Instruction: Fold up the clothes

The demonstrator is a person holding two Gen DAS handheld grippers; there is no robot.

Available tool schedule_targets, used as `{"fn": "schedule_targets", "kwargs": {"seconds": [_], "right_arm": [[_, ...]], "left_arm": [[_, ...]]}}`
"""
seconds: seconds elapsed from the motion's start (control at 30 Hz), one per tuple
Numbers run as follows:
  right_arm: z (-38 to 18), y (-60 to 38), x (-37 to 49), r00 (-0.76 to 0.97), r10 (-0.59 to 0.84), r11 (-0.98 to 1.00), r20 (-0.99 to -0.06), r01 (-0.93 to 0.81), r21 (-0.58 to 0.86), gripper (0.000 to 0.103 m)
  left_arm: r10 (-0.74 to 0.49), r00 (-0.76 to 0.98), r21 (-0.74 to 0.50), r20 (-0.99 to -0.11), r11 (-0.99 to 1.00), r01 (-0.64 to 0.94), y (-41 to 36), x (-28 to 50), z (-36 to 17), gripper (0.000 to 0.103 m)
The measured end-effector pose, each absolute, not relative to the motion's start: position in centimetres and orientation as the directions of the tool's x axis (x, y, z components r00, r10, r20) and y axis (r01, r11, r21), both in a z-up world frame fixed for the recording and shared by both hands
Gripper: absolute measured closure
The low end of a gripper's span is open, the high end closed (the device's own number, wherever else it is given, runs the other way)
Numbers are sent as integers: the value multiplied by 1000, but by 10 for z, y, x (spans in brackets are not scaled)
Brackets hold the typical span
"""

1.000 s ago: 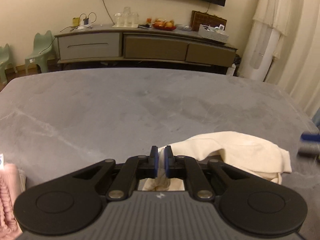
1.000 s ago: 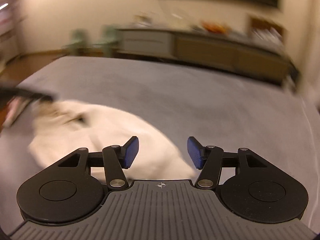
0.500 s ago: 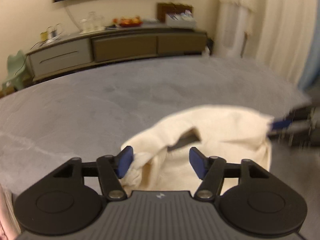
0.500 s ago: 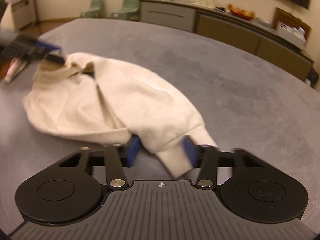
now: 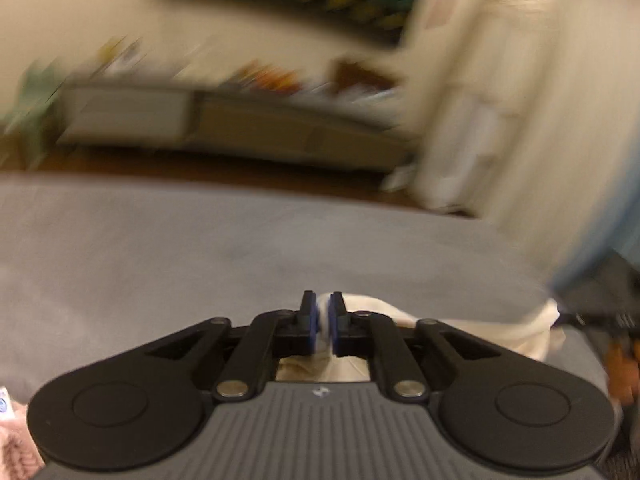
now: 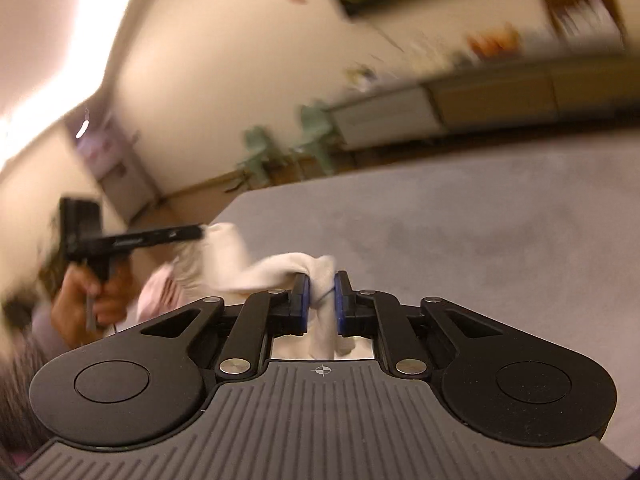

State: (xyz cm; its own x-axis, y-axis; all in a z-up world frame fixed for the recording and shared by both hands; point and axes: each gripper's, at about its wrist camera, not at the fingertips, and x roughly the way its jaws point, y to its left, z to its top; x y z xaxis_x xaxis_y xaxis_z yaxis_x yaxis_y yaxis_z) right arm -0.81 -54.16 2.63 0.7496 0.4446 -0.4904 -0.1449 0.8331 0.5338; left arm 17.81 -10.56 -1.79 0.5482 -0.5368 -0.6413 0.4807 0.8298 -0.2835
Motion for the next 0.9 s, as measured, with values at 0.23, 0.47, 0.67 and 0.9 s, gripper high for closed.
{"fn": "schedule_targets", "kwargs": {"seconds": [0.23,0.47,0.67,0.9], "right_arm": [[-26,-529,31,713,129,930,-689,154,334,52],[-21,-401,-13,602,395,889,-693,-440,124,39],[-50,-361,-12,627,289,871,-724,-486,-73,51],[2,-366,-86,744,162,862,-649,-427,-275,103]], "left_arm": [[-403,552,-284,-730,914,291,-94,218,-63,80],[-428,519,-148,-740,856,495,-89,171,-52,72],[-381,470,-86,-796,840,536,-99,150,-86,69],[-317,484,35,-815,808,588,-102,132,-100,67]]}}
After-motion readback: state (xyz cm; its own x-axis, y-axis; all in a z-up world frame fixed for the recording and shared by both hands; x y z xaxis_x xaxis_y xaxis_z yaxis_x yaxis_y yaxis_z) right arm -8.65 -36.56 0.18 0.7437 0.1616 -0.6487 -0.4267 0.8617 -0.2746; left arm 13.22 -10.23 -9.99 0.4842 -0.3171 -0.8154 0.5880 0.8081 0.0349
